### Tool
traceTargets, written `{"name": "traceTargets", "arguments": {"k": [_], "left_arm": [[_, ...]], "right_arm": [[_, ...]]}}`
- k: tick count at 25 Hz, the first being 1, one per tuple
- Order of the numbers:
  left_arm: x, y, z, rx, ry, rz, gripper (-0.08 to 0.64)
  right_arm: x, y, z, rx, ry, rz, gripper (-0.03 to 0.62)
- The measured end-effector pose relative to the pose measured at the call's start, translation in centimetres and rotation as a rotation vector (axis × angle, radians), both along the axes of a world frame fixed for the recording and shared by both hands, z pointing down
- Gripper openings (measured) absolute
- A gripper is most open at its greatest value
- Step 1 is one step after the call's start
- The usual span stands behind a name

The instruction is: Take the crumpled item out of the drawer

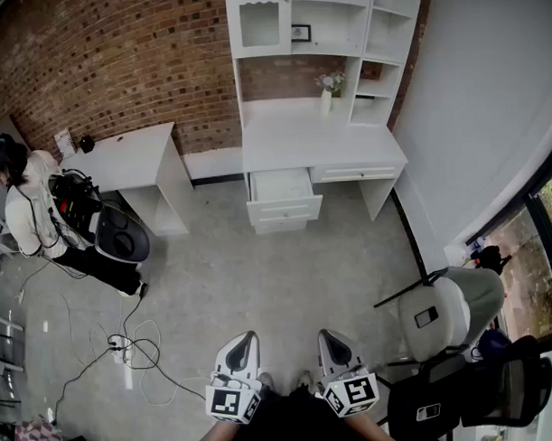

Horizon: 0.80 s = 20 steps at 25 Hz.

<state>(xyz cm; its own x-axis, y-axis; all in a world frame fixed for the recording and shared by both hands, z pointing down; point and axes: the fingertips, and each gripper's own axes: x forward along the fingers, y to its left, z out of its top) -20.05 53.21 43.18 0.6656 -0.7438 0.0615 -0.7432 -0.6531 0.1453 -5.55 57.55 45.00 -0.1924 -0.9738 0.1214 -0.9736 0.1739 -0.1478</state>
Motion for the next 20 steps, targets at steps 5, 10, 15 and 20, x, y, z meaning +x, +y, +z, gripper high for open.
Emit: {"name": "traceTargets", "arguments": {"k": [5, 10, 15, 20], "left_arm": [[0.5, 0.3, -0.2, 0.003, -0.004, 0.006, 0.024], [0.9, 0.7, -0.2, -0.001, -0.008, 0.007, 0.024], [2.1, 1.3, -0.2, 0.003, -0.011, -0.003, 0.025], [4.1, 1.7, -0.1, 0.003, -0.021, -0.013, 0.023]], "right_arm": [[0.3, 0.0, -0.2, 0.003, -0.003, -0.003, 0.012], [0.6, 0.2, -0.6, 0.011, -0.015, -0.019, 0.012], [1.9, 0.6, -0.5, 0.011, -0.03, -0.02, 0.012], [3.6, 0.7, 0.1, 0.005, -0.047, -0.039, 0.012]]}}
